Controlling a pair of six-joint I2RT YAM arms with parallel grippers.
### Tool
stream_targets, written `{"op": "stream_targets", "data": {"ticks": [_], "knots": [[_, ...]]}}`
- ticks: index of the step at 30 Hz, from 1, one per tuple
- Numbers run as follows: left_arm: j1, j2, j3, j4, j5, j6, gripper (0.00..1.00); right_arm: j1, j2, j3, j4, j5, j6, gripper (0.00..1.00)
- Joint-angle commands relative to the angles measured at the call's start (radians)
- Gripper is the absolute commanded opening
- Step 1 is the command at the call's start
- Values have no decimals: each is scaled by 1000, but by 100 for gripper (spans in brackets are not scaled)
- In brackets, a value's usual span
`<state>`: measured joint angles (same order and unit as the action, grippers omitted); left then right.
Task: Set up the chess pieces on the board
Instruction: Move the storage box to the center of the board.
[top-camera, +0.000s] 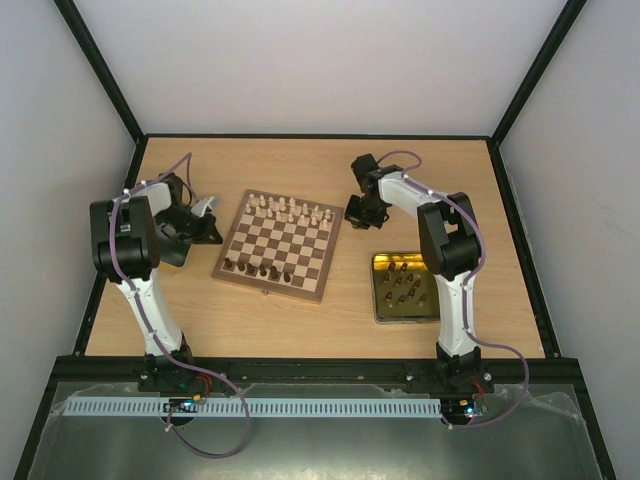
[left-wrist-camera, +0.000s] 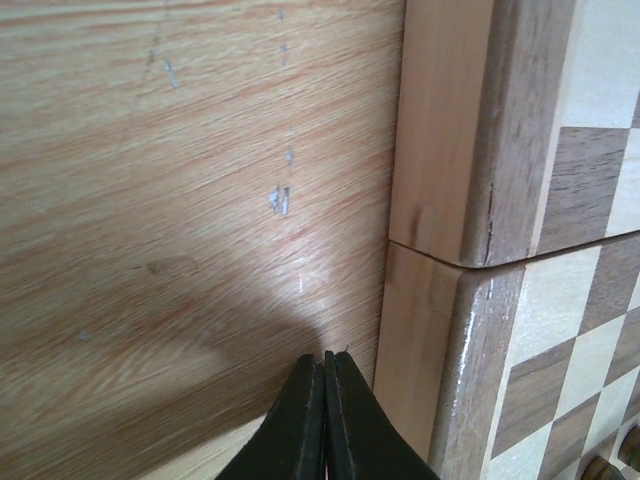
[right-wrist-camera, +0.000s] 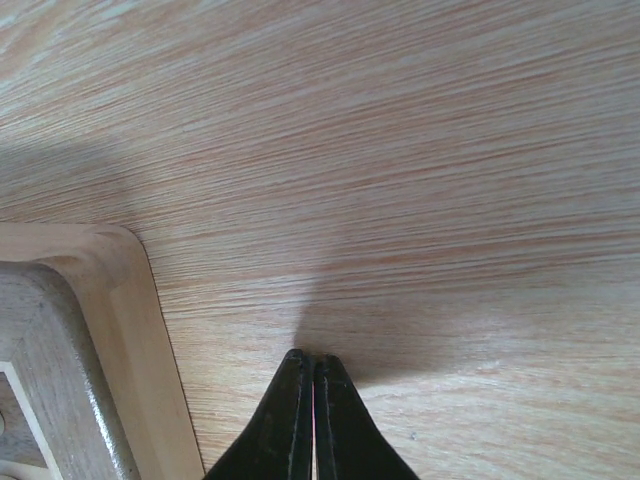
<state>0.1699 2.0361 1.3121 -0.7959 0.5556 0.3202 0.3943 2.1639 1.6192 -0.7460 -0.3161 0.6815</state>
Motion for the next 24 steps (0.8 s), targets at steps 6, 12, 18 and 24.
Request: {"op": "stream_targets", "data": {"ticks": [6, 12, 18, 24], "knots": [[27, 24, 27, -52, -79, 32, 2, 11, -21, -16, 7, 11, 10, 2], [45, 29, 49, -66, -82, 45, 2, 12, -23, -14, 2, 10, 8, 2], [51, 30, 72, -76, -84, 49, 2, 14, -28, -27, 5, 11, 7, 2], [57, 30, 87, -81, -92, 54, 2, 15, -33, -33, 11, 11, 9, 2]]}}
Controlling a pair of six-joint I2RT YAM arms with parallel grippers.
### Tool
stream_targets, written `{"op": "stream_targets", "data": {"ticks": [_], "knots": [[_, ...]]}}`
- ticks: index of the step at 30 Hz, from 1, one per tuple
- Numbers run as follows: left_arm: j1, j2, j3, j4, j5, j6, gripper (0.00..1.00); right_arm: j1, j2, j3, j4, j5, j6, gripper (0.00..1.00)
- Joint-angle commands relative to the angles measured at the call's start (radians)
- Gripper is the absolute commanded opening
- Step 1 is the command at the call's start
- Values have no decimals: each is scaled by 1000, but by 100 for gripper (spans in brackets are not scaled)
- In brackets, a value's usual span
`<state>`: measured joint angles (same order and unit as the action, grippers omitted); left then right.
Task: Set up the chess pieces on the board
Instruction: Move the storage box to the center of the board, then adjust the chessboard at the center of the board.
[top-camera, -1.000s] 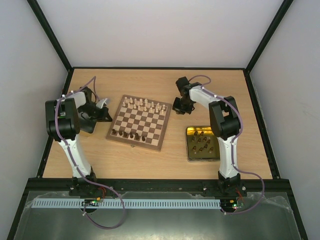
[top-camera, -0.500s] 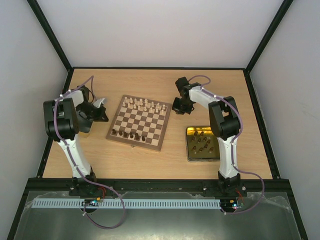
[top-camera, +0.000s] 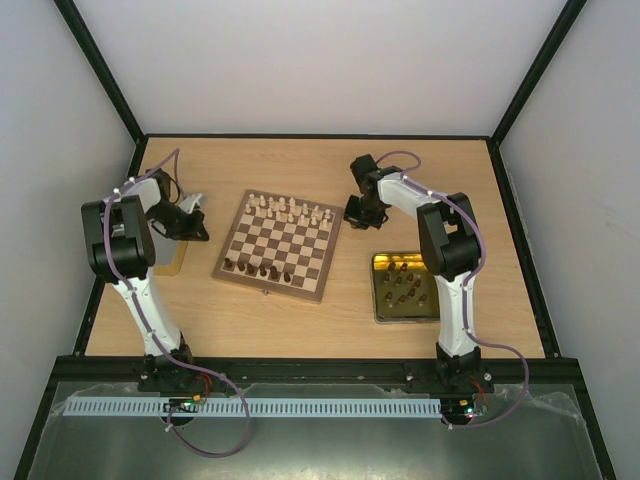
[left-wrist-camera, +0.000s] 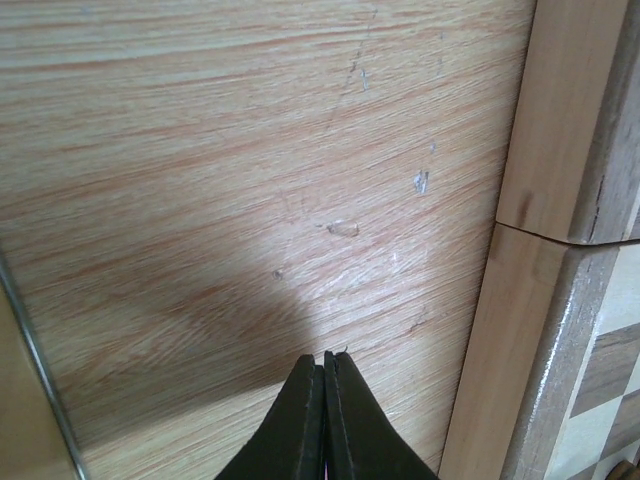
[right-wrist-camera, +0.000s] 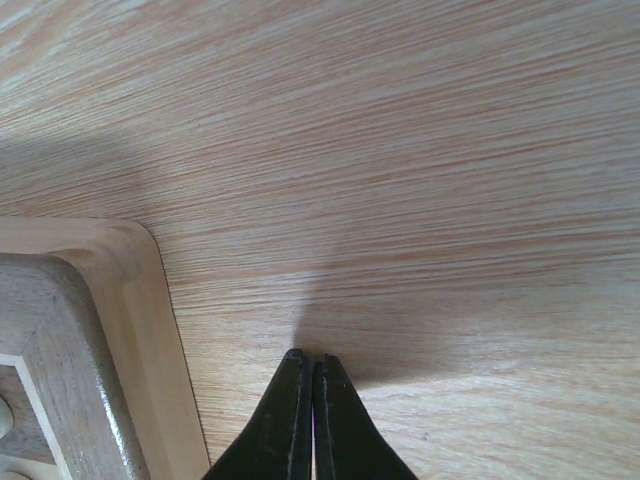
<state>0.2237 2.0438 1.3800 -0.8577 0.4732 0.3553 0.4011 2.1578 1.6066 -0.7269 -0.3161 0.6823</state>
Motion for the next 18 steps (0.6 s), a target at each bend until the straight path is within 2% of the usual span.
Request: {"op": "stream_targets", "data": {"ticks": [1, 11, 18], "knots": [[4, 20, 22, -19, -12, 20, 2, 8, -29, -19, -5, 11, 8, 2], [5, -36, 163, -70, -31, 30, 2, 9, -22, -20, -4, 11, 4, 2], [-99, -71, 146, -14, -233, 59, 2, 9, -12, -20, -3, 11, 1, 2]]}}
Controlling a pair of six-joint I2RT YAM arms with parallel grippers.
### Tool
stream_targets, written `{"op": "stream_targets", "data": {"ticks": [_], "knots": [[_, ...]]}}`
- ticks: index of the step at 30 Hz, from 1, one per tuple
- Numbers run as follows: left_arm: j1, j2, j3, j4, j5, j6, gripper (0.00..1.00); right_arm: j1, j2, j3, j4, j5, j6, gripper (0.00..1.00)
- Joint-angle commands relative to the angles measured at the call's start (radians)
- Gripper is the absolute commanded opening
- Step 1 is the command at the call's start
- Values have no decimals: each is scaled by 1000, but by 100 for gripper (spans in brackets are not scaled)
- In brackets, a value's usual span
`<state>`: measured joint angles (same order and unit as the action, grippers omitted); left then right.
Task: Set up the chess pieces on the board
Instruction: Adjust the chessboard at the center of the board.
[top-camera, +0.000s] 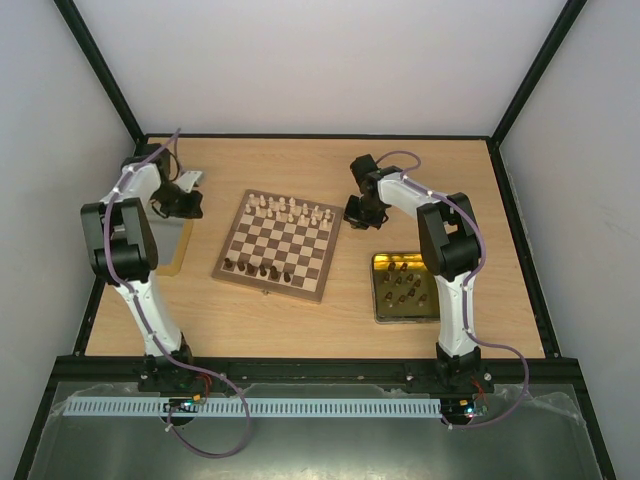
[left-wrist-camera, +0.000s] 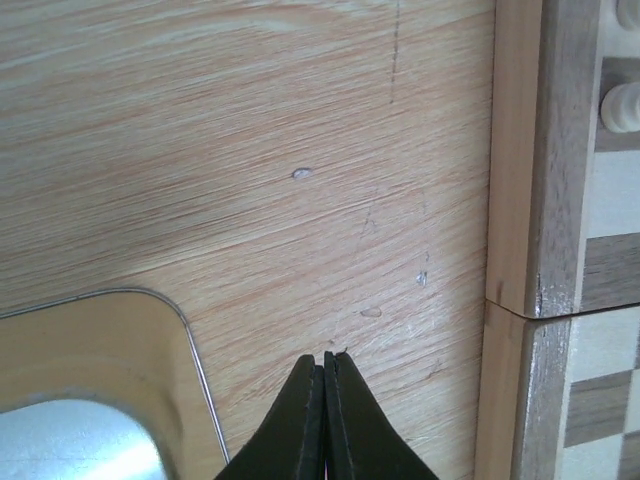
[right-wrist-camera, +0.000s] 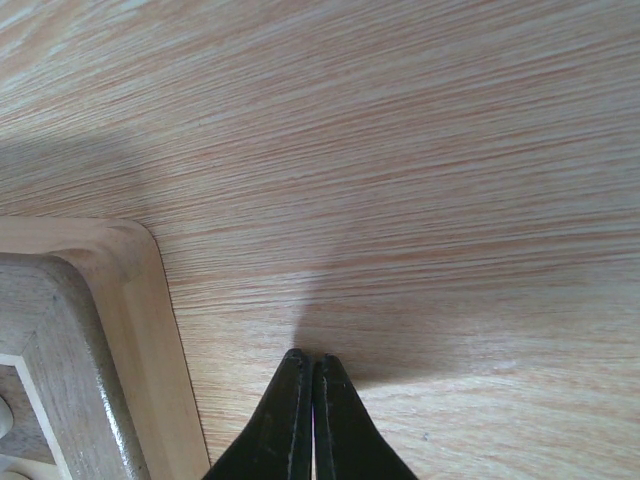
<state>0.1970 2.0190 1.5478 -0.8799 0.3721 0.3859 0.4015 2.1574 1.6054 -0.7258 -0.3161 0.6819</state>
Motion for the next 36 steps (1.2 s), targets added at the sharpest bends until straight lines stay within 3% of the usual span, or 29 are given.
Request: {"op": "stream_targets", "data": {"ticks": [1, 7, 17, 36], "knots": [[-95, -44, -30, 15, -157, 28, 2, 9, -10, -19, -4, 12, 1, 2], [-183, -22, -76, 46, -189, 2, 2, 10, 2, -19, -16, 27, -6, 2], [-197, 12, -142, 97, -205, -25, 2, 10, 25, -16, -24, 41, -10, 2], [-229, -81, -349, 86, -32, -12, 2, 10, 58, -53, 34, -35, 16, 2]]}}
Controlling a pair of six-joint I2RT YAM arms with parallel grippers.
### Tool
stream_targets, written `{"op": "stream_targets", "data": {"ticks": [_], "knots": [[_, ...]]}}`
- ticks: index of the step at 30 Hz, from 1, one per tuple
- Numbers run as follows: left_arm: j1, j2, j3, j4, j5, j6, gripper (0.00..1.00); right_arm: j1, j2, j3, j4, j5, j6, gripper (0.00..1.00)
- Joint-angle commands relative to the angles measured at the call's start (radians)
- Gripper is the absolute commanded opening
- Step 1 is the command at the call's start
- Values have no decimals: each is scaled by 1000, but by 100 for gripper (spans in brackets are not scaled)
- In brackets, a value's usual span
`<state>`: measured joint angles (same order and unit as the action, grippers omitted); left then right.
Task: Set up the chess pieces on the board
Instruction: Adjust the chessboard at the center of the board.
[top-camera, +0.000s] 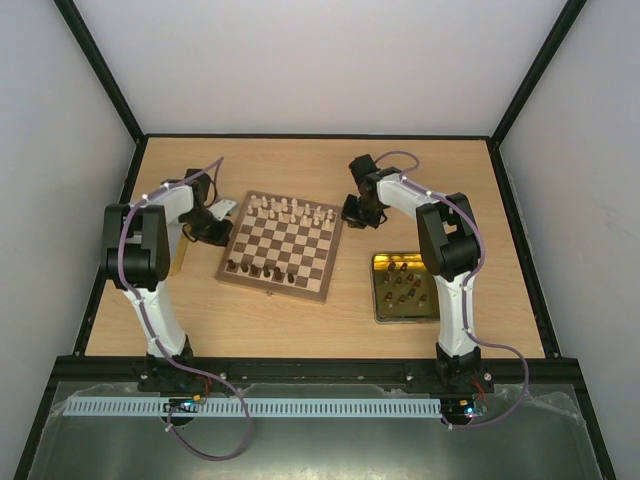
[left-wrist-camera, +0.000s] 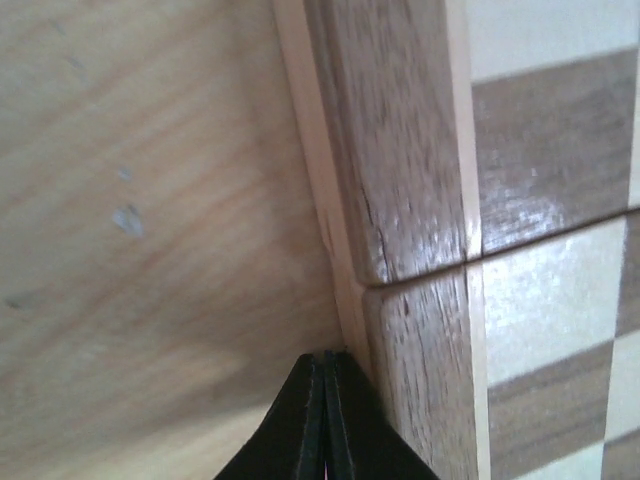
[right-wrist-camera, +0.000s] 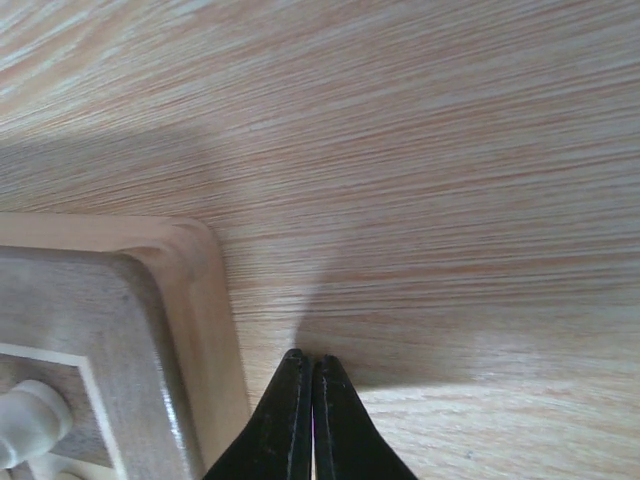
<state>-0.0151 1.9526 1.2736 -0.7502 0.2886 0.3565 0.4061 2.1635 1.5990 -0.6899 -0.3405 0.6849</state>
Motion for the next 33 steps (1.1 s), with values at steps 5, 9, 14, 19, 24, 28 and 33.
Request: {"op": "stream_targets", "data": {"ticks": [5, 9, 14, 19, 24, 28, 33], "knots": [[-46, -46, -135, -45, 86, 31, 2, 5, 40, -78, 16, -17, 15, 2], [-84, -72, -166, -50, 114, 41, 2, 5, 25, -110, 32, -21, 20, 2], [-123, -93, -184, -61, 138, 45, 2, 5, -4, -164, 52, -22, 25, 2], [-139, -95, -191, -58, 147, 38, 2, 5, -43, -234, 77, -20, 34, 2], [-150, -96, -196, -41, 147, 18, 2, 5, -97, -316, 114, -34, 51, 2], [-154, -94, -202, -17, 127, -3, 2, 6, -146, -372, 128, -39, 57, 2], [-152, -93, -214, 22, 80, -29, 2, 13, -195, -434, 143, -27, 61, 2]]}}
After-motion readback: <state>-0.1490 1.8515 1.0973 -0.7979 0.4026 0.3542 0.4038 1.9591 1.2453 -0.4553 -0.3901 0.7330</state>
